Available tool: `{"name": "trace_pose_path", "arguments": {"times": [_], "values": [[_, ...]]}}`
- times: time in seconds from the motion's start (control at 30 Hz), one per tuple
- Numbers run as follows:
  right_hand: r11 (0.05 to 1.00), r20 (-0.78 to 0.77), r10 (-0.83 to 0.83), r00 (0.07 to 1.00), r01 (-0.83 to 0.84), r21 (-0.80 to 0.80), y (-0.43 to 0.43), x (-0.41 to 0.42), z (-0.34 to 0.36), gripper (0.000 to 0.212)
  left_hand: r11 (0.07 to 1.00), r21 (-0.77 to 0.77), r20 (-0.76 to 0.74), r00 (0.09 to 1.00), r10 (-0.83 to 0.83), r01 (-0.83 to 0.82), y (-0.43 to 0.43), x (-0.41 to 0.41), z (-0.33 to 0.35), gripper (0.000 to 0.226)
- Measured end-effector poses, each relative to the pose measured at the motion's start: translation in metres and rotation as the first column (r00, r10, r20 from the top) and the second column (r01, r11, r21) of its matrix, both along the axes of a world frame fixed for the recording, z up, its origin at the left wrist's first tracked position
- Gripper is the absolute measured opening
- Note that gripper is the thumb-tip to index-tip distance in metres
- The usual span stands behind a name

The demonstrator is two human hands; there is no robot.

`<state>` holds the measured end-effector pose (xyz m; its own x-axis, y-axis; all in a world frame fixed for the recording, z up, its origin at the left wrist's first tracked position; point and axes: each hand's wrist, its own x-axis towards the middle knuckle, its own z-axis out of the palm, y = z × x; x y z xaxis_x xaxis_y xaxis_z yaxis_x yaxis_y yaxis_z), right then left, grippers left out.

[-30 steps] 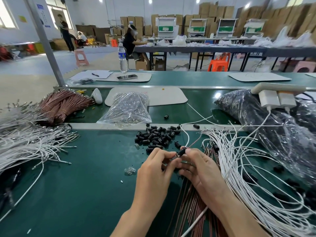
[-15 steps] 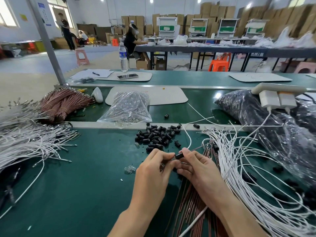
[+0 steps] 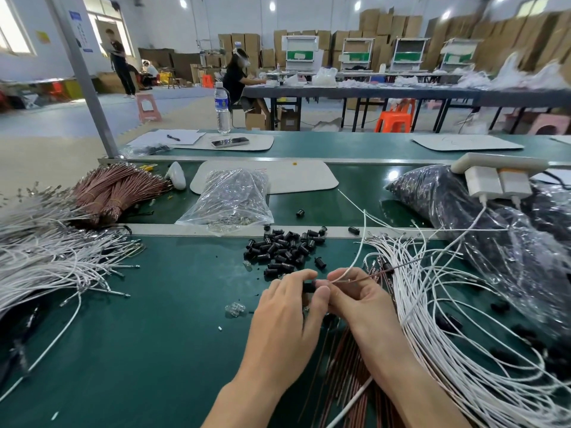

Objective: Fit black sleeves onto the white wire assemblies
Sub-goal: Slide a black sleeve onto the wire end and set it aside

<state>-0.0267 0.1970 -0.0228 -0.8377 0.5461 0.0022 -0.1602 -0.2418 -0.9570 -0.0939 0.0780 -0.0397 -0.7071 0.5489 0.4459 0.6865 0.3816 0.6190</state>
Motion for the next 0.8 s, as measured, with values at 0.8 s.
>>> {"name": "trace_pose_path", "arguments": {"times": [0.8], "values": [[0.997,-0.117,0.027,0.993,-0.035,-0.062,0.004,0.009,0.015,0.034,0.906,0.400,0.216,0.975,0.053,-0.137,-0.008,-0.002,0.015,0.012]]}}
